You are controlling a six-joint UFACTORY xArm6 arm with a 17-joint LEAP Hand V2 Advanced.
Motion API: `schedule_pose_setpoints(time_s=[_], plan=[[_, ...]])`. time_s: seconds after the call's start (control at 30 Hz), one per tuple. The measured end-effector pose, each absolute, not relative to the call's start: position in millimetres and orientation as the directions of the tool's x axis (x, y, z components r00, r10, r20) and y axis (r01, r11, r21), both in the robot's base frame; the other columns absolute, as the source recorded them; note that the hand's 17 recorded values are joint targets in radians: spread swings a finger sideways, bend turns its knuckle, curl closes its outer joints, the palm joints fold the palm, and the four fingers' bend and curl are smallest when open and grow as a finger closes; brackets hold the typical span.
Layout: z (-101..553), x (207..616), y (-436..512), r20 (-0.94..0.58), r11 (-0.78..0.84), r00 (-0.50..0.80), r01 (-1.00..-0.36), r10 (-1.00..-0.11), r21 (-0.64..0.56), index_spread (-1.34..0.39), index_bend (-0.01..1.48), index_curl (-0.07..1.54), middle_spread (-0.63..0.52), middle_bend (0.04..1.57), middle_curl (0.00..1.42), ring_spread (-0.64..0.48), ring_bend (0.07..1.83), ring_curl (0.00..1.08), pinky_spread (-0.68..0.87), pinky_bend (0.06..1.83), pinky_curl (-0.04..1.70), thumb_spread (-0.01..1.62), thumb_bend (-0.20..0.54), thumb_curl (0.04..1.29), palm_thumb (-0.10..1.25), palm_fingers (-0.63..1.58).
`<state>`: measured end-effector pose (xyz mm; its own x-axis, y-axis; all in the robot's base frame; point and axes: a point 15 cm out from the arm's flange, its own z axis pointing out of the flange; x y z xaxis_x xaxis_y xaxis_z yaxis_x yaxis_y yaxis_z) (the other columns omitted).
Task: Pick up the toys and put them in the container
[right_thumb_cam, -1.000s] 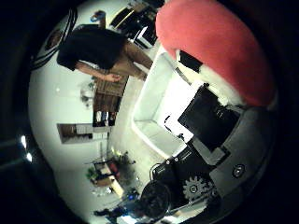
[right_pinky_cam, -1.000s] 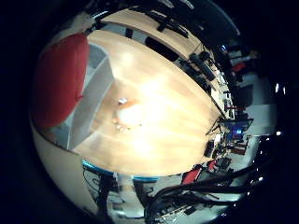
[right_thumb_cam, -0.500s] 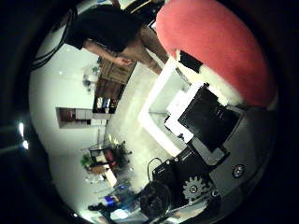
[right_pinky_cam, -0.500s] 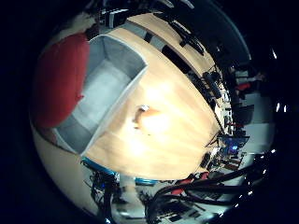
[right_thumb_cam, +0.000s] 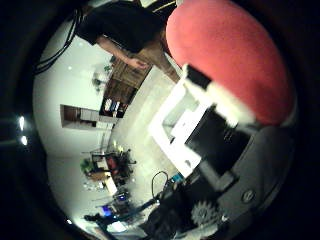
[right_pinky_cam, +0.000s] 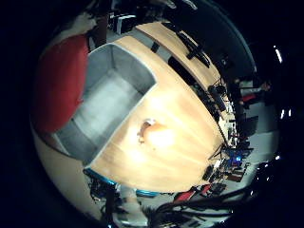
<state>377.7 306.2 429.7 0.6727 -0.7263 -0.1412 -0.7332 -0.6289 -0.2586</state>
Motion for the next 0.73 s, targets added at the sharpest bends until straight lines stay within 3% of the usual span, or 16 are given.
schedule_pose_setpoints(time_s=[0.07, 0.1, 0.17, 0.43, 0.73], plan=[[429, 378, 306, -0.136, -0.645, 0.689, -0.718, -0.712, -0.261, -0.57, 0.12, 0.69, -0.42, 0.51, 0.67, -0.34, 1.13, 0.49, -0.51, 1.26, 0.53, 1.07, -0.127, 0.25, 0.45, 0.58], [426, 379, 307, -0.135, -0.655, 0.697, -0.711, -0.704, -0.257, -0.56, 0.17, 0.68, -0.4, 0.47, 0.65, -0.33, 1.06, 0.47, -0.45, 1.18, 0.51, 1.03, -0.136, 0.24, 0.33, 0.36], [420, 380, 308, -0.138, -0.669, 0.709, -0.701, -0.692, -0.245, -0.55, 0.21, 0.66, -0.34, 0.44, 0.61, -0.27, 0.91, 0.42, -0.29, 1.03, 0.48, 0.95, -0.105, 0.23, 0.19, 0.14], [416, 381, 308, -0.131, -0.706, 0.744, -0.665, -0.655, -0.245, -0.5, 0.18, 0.53, -0.21, 0.33, 0.5, -0.11, 0.63, 0.28, 0.16, 0.87, 0.35, 0.81, -0.044, 0.26, 0.04, 0.0], [414, 381, 308, -0.131, -0.713, 0.749, -0.66, -0.65, -0.239, -0.48, 0.16, 0.42, -0.17, 0.28, 0.44, -0.08, 0.56, 0.25, 0.33, 0.8, 0.29, 0.78, -0.036, 0.29, 0.02, 0.07]])
